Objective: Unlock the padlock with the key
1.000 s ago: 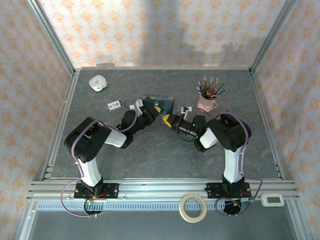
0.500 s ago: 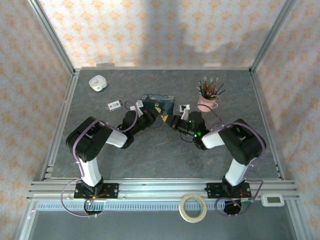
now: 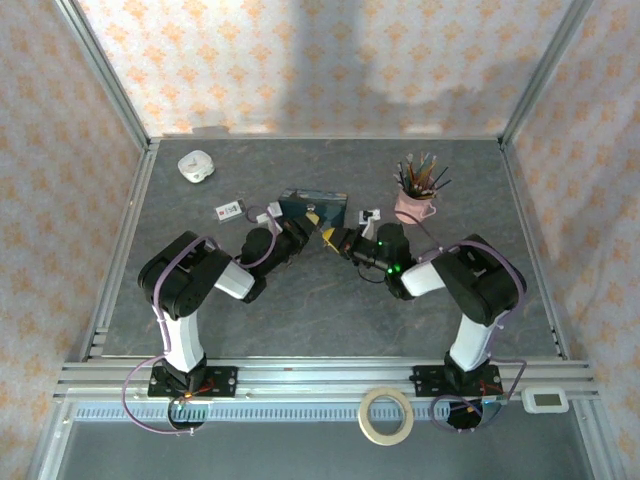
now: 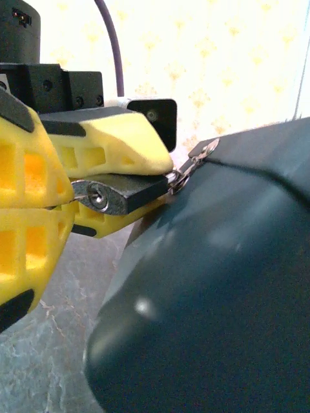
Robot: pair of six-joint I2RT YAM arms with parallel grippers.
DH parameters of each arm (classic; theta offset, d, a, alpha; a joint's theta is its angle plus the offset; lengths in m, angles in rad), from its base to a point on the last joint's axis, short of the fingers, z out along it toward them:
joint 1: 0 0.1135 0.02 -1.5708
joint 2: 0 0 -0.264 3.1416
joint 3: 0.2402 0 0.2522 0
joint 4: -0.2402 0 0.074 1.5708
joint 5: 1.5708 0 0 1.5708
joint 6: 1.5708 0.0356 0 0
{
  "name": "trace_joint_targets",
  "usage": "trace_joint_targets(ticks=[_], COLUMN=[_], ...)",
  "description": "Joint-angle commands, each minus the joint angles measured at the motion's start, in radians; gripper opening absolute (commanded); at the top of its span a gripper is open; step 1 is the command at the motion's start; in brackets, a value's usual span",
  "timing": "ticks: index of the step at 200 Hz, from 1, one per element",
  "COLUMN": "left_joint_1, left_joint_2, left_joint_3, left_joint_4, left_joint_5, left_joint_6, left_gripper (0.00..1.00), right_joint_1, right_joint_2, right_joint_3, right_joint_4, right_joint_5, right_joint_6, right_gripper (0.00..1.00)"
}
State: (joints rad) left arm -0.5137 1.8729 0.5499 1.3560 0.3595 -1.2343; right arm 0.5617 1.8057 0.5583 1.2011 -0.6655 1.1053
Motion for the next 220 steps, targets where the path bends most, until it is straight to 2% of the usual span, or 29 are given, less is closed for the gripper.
trace_joint_targets(ticks=[1,19,41,90,127,152,171,203,220], left_joint_1=[-0.075,-0.075,-0.075,-0.078,-0.117,-0.132,-0.132,-0.130,-0.131], left_joint_2=[0.028,0.044,0.069,0.042,-0.007,-0.009,-0.005,-0.020,-0.023], left_joint_3=[-0.021,-0.019,-0.016,-0.010,-0.019,-0.037,-0.045,-0.024,-0.006], left_joint_4=[0.118,0.129,0.120,0.051,0.005,0.033,0.075,0.025,0.012], left_joint_5=[0.174,0.174,0.169,0.183,0.199,0.207,0.212,0.206,0.213], left_joint_6=[0.000,-0.010,-0.019,0.012,0.021,-0.004,-0.030,-0.028,-0.030], left_gripper=[0.00,0.00,0.00,0.00,0.00,0.00,0.00,0.00,0.00], right_joint_1=[-0.002,-0.003,-0.005,-0.006,-0.012,-0.030,-0.037,-0.036,-0.036], right_joint_2=[0.035,0.072,0.083,0.072,0.107,0.121,0.104,0.036,0.013], right_joint_3=[0.019,0.013,0.000,0.000,0.050,0.055,0.055,0.052,0.056], right_joint_4=[0.379,0.477,0.511,0.430,0.389,0.375,0.298,0.081,0.016], right_joint_5=[-0.009,-0.013,-0.016,-0.005,-0.010,-0.018,-0.024,0.012,0.037], right_joint_6=[0.177,0.242,0.261,0.189,0.164,0.145,0.074,-0.129,-0.172], right_gripper=[0.00,0.00,0.00,0.00,0.00,0.00,0.00,0.00,0.00])
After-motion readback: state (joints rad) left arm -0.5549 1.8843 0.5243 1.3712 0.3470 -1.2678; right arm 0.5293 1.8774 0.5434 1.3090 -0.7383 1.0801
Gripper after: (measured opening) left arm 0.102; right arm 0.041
